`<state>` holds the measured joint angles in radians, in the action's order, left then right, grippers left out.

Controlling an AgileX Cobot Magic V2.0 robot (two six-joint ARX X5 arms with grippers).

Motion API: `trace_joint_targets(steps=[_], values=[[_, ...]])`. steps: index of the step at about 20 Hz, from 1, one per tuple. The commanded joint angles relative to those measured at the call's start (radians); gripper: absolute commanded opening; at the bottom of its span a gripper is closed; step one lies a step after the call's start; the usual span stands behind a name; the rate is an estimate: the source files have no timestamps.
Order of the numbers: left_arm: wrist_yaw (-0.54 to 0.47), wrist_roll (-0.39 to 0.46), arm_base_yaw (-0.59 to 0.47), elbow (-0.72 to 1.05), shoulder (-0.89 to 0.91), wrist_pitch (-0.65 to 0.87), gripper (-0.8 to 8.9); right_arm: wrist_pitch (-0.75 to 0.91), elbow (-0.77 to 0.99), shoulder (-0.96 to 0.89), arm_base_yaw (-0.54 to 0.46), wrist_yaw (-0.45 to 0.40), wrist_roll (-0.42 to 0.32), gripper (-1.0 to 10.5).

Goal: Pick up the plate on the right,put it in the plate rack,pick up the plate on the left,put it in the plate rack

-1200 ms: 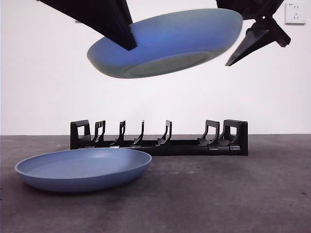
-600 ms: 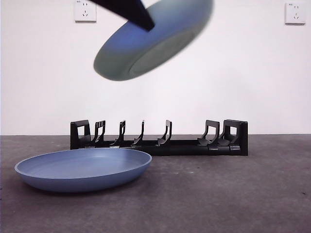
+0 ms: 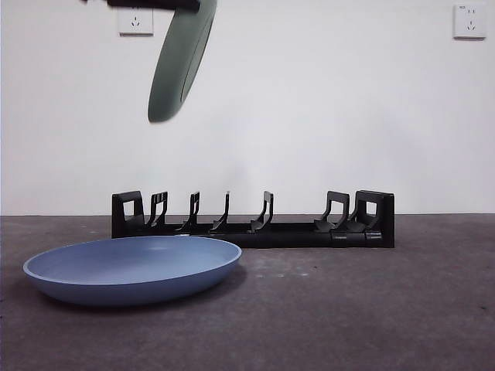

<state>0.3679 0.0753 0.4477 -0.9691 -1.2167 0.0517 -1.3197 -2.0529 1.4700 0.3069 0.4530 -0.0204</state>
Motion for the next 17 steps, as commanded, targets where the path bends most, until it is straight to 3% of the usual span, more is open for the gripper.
trace_joint_targets(steps=[1,6,17], values=[[0.053,-0.103,-0.049,-0.001,-0.057,0.072,-0.08,-0.006,0.01,-0.001,0.002,0.004,-0.019,5.0],[0.156,-0.192,-0.112,-0.001,-0.23,0.239,-0.08,-0.04,0.01,-0.001,0.002,0.003,-0.023,5.0],[0.122,-0.195,-0.14,-0.001,-0.404,0.297,-0.08,-0.048,0.012,-0.001,0.041,0.0,-0.034,5.0]])
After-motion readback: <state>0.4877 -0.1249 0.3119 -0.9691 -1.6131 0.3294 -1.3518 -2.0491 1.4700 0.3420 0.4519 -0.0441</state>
